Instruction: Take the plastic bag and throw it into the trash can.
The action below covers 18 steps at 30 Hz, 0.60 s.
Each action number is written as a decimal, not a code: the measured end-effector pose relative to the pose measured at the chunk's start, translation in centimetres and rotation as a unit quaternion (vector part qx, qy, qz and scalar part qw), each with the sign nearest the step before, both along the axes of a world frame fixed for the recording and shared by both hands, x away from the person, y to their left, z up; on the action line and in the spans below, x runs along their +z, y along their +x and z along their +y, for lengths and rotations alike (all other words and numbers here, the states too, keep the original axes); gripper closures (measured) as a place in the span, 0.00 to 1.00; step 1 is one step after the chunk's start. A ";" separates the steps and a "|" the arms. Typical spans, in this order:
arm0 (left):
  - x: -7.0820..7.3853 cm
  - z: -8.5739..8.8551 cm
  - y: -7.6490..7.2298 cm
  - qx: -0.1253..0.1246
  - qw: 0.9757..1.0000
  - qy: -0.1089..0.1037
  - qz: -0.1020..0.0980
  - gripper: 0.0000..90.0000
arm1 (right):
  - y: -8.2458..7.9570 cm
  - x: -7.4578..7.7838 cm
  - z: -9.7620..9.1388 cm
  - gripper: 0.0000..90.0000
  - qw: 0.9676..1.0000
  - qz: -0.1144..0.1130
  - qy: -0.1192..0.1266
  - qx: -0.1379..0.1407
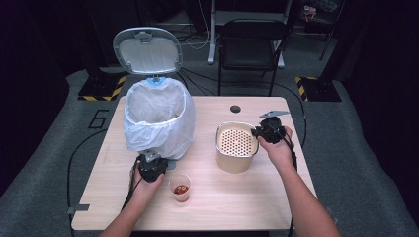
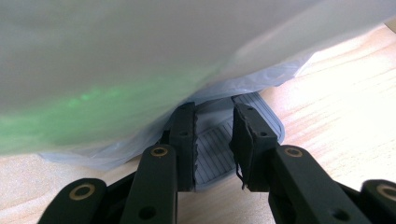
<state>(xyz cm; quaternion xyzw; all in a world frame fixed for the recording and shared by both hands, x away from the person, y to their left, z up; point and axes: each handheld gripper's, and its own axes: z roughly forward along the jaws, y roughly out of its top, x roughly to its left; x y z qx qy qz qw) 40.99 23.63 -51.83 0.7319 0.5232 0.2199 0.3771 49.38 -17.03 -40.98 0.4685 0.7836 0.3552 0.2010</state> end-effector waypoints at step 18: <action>0.0 0.0 0.0 0.003 1.000 0.004 -0.001 0.78 | -2.6 -0.1 1.5 0.88 0.998 0.002 0.008 0.057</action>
